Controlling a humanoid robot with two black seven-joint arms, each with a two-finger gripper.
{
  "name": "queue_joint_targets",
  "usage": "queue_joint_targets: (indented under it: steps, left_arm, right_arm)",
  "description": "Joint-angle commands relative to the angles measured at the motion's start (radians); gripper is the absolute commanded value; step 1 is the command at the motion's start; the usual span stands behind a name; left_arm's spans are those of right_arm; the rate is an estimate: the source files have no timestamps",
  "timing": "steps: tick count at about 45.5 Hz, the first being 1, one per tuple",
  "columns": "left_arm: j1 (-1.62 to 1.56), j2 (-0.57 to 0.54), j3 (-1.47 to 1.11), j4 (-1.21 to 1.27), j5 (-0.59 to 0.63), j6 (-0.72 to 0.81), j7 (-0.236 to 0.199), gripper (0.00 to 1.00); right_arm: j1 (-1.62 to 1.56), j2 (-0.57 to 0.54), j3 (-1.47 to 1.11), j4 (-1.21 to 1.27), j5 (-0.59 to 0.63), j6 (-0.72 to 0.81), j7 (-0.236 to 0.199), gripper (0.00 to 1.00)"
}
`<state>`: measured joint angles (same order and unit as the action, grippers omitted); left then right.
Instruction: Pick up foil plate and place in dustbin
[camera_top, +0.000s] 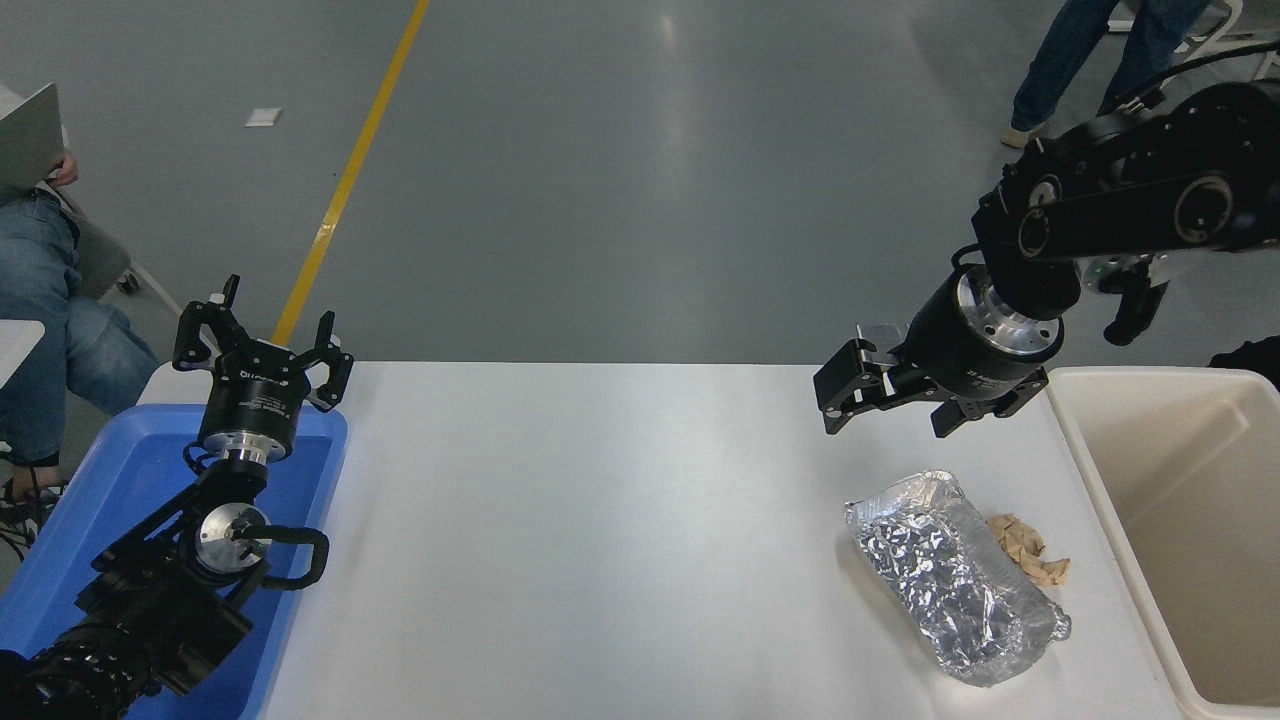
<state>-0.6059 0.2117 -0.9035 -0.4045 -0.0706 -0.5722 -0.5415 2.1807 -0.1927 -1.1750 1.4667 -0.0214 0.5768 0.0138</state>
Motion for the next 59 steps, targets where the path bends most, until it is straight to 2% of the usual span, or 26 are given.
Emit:
queue_joint_targets:
  steps: [1,30,44,59]
  left_arm:
    - [0.000,0.000,0.000,0.000,0.000,0.000,0.000,0.99]
    - [0.000,0.000,0.000,0.000,0.000,0.000,0.000,0.99]
    - [0.000,0.000,0.000,0.000,0.000,0.000,0.000,0.99]
    - [0.000,0.000,0.000,0.000,0.000,0.000,0.000,0.99]
  right_arm:
    - [-0.001,0.007,0.000,-0.003,0.000,0.000,0.000,1.00]
    - [-0.002,0.035,0.002,-0.008,0.001,-0.002,0.000,1.00]
    - [-0.010,0.085,-0.003,-0.052,0.057,-0.002,0.000,1.00]
    - [-0.033,0.096,-0.008,-0.083,0.060,0.002,0.002,1.00]
